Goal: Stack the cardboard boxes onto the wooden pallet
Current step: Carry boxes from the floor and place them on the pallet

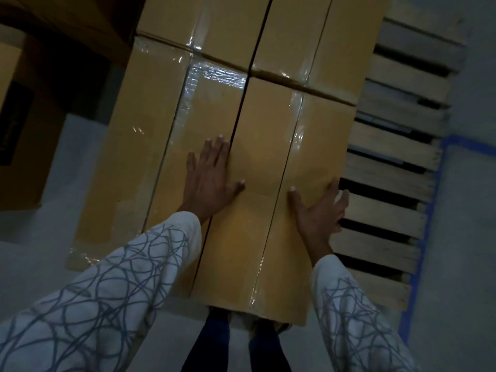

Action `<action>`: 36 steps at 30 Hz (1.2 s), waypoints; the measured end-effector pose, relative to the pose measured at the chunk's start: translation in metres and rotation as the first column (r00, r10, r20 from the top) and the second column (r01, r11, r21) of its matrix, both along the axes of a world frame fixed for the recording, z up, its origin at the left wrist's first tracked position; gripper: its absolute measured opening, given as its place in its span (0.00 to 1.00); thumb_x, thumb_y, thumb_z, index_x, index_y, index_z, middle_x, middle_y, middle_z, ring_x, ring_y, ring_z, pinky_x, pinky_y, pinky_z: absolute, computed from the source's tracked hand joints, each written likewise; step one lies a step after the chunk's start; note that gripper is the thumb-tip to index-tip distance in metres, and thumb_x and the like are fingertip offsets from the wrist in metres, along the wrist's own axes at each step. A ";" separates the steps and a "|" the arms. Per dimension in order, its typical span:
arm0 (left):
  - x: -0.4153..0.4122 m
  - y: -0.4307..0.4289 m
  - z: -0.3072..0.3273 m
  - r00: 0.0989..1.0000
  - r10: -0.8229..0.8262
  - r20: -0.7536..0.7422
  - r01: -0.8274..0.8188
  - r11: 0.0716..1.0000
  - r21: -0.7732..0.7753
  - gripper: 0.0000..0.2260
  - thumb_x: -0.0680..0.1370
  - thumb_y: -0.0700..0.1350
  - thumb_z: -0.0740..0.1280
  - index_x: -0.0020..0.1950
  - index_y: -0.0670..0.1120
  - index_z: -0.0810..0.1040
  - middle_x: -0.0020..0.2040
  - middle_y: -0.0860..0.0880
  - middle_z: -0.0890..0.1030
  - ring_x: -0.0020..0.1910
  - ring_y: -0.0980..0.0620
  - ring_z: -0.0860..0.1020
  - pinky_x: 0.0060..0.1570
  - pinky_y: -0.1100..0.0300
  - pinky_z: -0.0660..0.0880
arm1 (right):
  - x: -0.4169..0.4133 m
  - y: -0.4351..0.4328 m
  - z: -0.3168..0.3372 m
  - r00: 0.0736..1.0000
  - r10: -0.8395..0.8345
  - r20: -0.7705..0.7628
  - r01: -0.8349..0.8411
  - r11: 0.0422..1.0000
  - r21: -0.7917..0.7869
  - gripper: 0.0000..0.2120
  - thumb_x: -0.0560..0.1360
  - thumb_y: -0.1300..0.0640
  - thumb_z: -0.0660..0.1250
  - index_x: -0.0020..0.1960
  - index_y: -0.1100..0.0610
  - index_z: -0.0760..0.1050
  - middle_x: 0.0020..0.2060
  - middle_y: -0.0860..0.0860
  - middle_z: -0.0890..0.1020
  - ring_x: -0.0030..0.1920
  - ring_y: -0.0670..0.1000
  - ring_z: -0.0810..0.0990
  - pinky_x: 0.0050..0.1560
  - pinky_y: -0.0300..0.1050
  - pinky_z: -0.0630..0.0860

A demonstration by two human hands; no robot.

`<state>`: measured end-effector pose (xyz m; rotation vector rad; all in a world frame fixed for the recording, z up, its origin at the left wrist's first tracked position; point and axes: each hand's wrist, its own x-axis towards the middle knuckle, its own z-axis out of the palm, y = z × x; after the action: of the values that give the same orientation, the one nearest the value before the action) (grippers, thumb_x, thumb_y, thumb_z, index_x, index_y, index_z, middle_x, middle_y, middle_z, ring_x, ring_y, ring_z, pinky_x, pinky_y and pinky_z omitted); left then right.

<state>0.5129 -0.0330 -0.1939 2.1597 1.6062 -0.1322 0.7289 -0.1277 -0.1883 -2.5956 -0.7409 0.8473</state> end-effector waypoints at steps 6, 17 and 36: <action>-0.004 -0.004 -0.009 0.998 -0.045 0.038 0.046 0.999 -0.019 0.40 0.78 0.63 0.66 0.83 0.47 0.54 0.84 0.48 0.51 0.82 0.44 0.50 0.78 0.39 0.50 | -0.002 0.013 -0.006 0.998 0.051 -0.033 -0.053 0.996 -0.073 0.53 0.69 0.36 0.78 0.84 0.46 0.51 0.83 0.57 0.46 0.81 0.62 0.50 0.76 0.71 0.55; 0.015 0.046 -0.003 0.997 -0.052 0.057 0.040 0.980 0.194 0.13 0.76 0.51 0.72 0.58 0.46 0.81 0.56 0.45 0.80 0.57 0.40 0.76 0.54 0.47 0.69 | 0.003 0.081 -0.011 0.833 0.522 0.180 -0.513 0.853 -0.098 0.51 0.71 0.27 0.68 0.84 0.49 0.52 0.84 0.53 0.44 0.83 0.56 0.43 0.77 0.70 0.49; 0.059 0.203 -0.020 0.998 -0.062 -0.003 0.062 0.996 -0.068 0.49 0.72 0.53 0.78 0.83 0.53 0.48 0.83 0.54 0.43 0.82 0.46 0.43 0.75 0.33 0.49 | 0.033 0.200 -0.025 0.955 0.131 0.265 -0.143 0.989 0.024 0.68 0.55 0.18 0.70 0.84 0.48 0.48 0.84 0.54 0.44 0.83 0.59 0.40 0.78 0.69 0.44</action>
<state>0.5715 0.1698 -0.2134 2.1597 1.5154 -0.2081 0.7618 0.0726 -0.2136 -2.6723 -1.0105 0.5195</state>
